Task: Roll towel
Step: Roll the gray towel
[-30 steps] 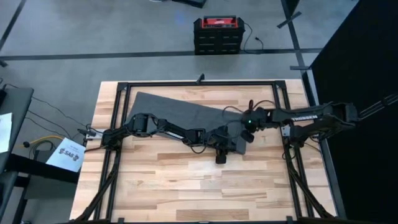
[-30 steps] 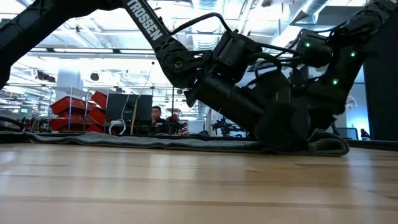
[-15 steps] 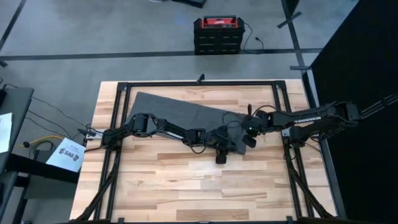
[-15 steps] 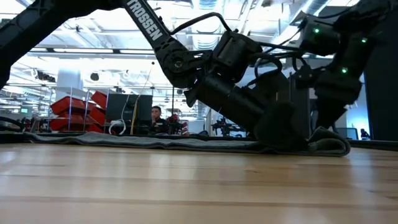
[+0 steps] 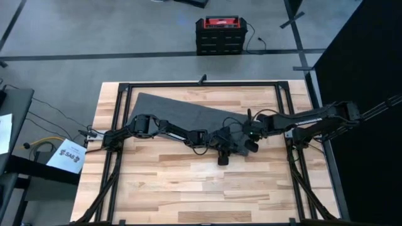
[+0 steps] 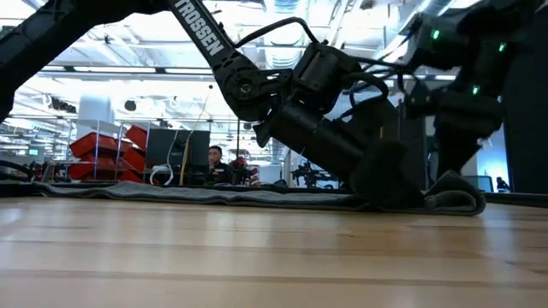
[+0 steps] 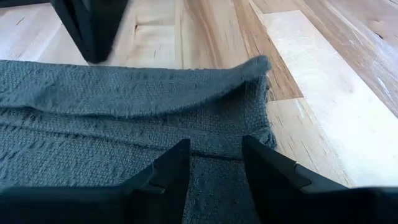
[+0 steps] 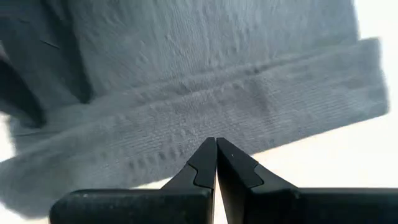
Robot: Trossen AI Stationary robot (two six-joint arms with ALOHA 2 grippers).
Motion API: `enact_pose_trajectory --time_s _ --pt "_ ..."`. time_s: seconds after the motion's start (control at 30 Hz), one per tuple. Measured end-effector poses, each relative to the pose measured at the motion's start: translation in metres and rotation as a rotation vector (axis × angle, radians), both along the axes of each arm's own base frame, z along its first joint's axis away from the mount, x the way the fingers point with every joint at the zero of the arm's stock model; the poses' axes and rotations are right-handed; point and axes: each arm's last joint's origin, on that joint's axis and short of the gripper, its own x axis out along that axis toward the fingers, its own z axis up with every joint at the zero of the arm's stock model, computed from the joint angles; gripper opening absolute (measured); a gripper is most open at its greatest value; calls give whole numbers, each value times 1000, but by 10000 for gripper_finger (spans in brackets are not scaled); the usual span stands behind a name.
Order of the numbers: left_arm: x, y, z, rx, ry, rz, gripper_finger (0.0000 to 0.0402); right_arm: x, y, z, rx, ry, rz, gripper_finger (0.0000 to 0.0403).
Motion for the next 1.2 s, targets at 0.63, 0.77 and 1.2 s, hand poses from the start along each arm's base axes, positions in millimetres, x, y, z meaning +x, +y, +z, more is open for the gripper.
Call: enact_pose_trajectory --time_s 0.63,0.77,1.2 --pt "1 -8 32 30 65 -8 133 -19 20 -2 16 149 66 182" --pt "-7 -13 56 78 84 33 134 -17 16 -3 9 159 79 215" --pt "-75 55 47 -13 154 190 134 -18 10 -3 13 161 55 226"
